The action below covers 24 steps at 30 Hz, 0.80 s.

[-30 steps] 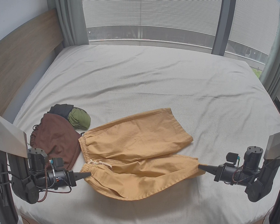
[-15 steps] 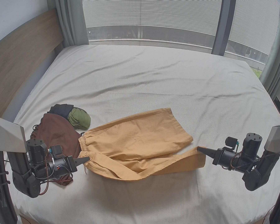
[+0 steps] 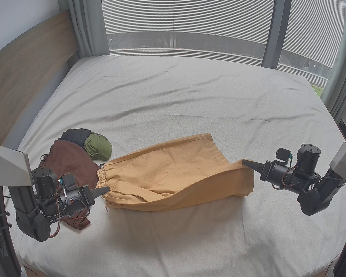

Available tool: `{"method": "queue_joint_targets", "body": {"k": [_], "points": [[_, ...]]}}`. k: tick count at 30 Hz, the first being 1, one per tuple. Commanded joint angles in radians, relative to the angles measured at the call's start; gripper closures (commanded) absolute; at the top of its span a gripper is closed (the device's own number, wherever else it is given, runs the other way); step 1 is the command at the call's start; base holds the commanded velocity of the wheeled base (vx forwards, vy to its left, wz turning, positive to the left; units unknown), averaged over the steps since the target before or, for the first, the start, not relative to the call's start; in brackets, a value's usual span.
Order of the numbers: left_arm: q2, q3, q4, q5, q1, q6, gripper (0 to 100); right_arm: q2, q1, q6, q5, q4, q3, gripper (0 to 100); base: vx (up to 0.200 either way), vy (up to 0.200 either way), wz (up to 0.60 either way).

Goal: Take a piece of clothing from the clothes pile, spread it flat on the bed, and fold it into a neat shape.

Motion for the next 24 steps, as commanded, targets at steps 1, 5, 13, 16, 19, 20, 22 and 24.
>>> {"method": "queue_joint_targets", "body": {"k": [1,5,13,16,19,20,22,24], "points": [[-0.009,-0.007,-0.001,0.003,0.001,-0.005,100,-0.005,0.004,0.002,-0.002,0.035,-0.074,100,0.000,0.000,0.00],[-0.003,-0.024,-0.001,0.020,0.006,-0.007,100,0.001,0.021,0.000,-0.024,0.089,-0.150,100,0.000,0.000,0.00],[-0.001,-0.053,0.001,0.029,0.010,-0.043,100,0.010,0.039,0.000,-0.039,0.196,-0.290,100,0.000,0.000,0.00],[0.002,-0.078,0.001,0.066,0.007,-0.090,100,0.030,0.040,0.000,-0.040,0.242,-0.356,100,0.000,0.000,0.00],[0.013,-0.104,0.001,0.098,0.004,-0.108,100,0.052,0.040,0.002,-0.040,0.265,-0.402,100,0.000,0.000,0.00],[0.026,-0.121,0.001,0.121,0.004,-0.109,100,0.073,0.040,0.002,-0.040,0.285,-0.443,100,0.000,0.000,0.00],[0.034,-0.131,0.001,0.136,0.007,-0.113,100,0.098,0.040,0.000,-0.048,0.313,-0.488,100,0.000,0.000,0.00],[0.037,-0.137,0.001,0.141,0.010,-0.116,100,0.121,0.040,0.000,-0.063,0.337,-0.531,100,0.000,0.000,0.00]]}}
